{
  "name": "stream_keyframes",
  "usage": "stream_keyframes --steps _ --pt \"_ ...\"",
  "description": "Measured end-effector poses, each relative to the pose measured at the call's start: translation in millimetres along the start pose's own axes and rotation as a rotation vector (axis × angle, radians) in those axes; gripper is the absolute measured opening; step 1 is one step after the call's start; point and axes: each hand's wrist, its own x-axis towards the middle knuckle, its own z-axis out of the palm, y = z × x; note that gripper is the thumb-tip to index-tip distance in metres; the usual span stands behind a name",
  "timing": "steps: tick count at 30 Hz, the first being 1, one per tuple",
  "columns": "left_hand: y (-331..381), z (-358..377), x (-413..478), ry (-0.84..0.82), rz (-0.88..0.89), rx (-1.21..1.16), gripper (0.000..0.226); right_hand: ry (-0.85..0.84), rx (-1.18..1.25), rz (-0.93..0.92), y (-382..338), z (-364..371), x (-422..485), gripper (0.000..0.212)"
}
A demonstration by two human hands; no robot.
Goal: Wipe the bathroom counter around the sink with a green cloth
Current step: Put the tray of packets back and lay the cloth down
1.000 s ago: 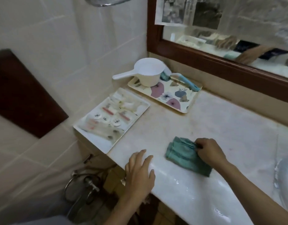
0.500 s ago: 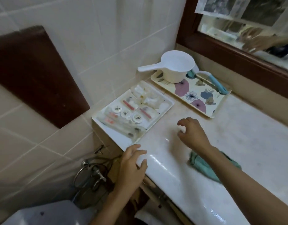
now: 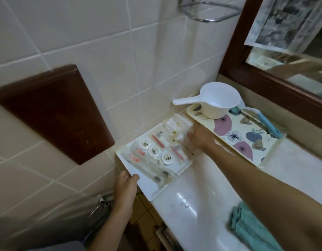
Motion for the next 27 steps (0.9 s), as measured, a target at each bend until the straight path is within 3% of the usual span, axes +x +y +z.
stream_keyframes --steps 2,5,14,19,24,27 --pt "3 2 -1 0.0 0.001 0.009 0.013 0.017 -0.043 0.02 0 3 2 0.041" --pt "7 1 -7 -0.012 -0.038 -0.053 0.012 0.033 -0.053 0.051 3 6 -2 0.045" --pt "9 -7 -36 -0.044 -0.08 -0.098 0.009 0.103 0.271 0.24 31 15 -67 0.051" --pt "-2 -5 -54 -0.067 -0.022 -0.069 0.022 0.197 0.475 0.452 52 7 -146 0.059" --pt "-21 18 -89 -0.185 0.043 0.016 0.024 0.367 0.53 0.661 85 -14 -252 0.049" --pt "-35 42 -119 -0.267 0.066 0.086 0.039 0.475 0.605 0.756 107 -25 -324 0.047"
